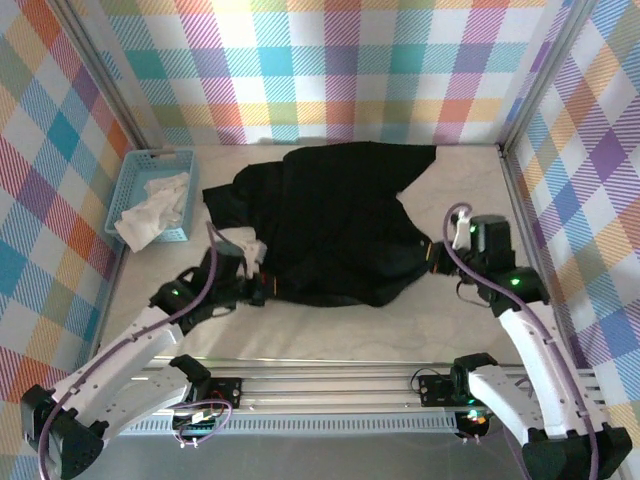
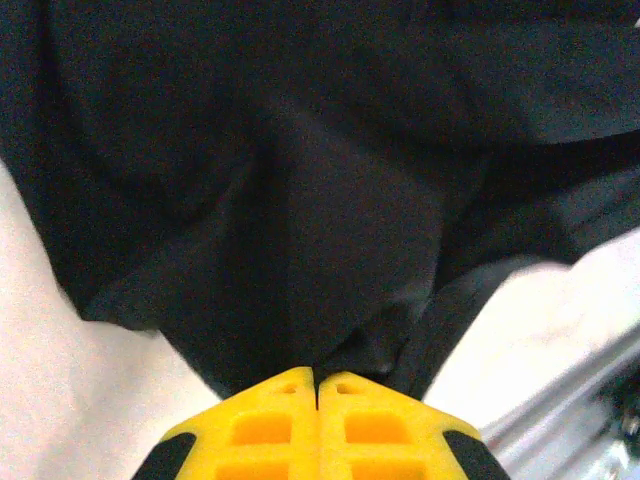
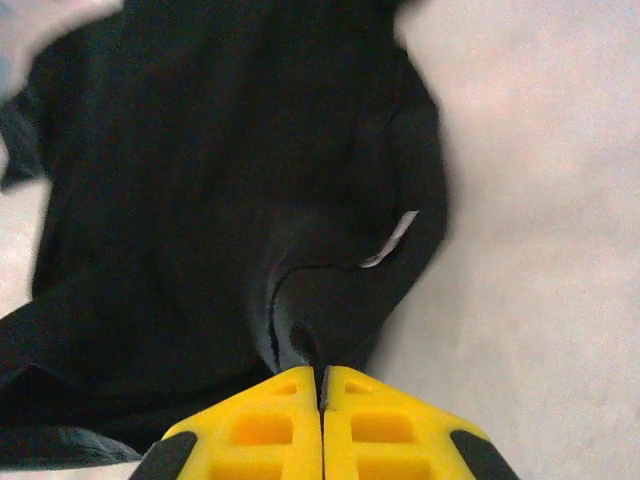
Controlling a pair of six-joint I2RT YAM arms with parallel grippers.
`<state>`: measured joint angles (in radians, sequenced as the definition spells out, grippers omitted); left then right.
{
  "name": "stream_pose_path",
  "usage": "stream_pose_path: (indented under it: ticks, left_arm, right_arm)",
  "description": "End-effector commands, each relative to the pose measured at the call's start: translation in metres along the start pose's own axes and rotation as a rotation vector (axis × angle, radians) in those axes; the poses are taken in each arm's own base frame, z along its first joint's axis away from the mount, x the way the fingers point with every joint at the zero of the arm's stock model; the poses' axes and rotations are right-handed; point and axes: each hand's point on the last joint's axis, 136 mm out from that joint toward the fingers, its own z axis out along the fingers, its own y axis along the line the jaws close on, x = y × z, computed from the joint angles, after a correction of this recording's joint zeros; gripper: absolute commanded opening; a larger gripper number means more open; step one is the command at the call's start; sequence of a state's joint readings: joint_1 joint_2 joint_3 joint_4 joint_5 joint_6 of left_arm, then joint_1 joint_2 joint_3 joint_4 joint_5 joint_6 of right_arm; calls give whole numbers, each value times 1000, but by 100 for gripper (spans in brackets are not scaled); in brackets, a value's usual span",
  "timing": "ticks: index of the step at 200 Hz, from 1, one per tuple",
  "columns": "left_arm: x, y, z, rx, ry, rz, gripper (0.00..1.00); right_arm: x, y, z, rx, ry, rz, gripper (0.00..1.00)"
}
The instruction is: Fold the inside-out t-shirt
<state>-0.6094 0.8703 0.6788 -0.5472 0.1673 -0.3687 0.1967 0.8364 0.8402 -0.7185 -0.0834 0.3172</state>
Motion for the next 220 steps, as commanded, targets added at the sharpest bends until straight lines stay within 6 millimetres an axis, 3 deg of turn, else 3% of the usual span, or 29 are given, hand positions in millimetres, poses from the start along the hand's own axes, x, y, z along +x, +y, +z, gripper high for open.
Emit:
stream_pose_path:
  ticks: [1,20,28,36,54,70,79,101,128,144,176,220]
  left_arm:
    - [6,3,21,-4,6,-65,9]
    - [11,8,34,-45,49,-50,22]
    - [8,6,35,-44,48,-31,36]
    - [3,2,35,-40,35,-2,43]
    - [-15,-17,32,-1,-31,99,64]
    - [-27,-43,41,52,-56,210,72]
    - [-30,-64,51,92,-54,296,73]
    - [-17,-111,88,137,36,519,72]
    - [11,-144,138,173,161,713,72]
    - [16,-146,158,162,203,763,71]
    - [19,-130,188,69,242,823,68]
    - [21,-121,216,10,270,815,40]
  right_arm:
    - [14,-4,30,-29,45,130,7]
    - [21,-15,51,17,95,137,9]
    - [22,-20,56,48,103,128,9]
    - [21,-25,58,76,103,117,6]
    - [18,-33,57,115,75,100,3]
    - [15,-33,54,121,64,84,2]
    - [13,-31,52,118,64,74,1]
    - [4,-25,46,100,56,49,0]
    - [-3,-20,42,92,54,24,0]
    - [-3,-19,42,84,64,21,0]
    - [-2,-16,40,73,66,18,0]
    - [0,-15,37,67,68,19,0]
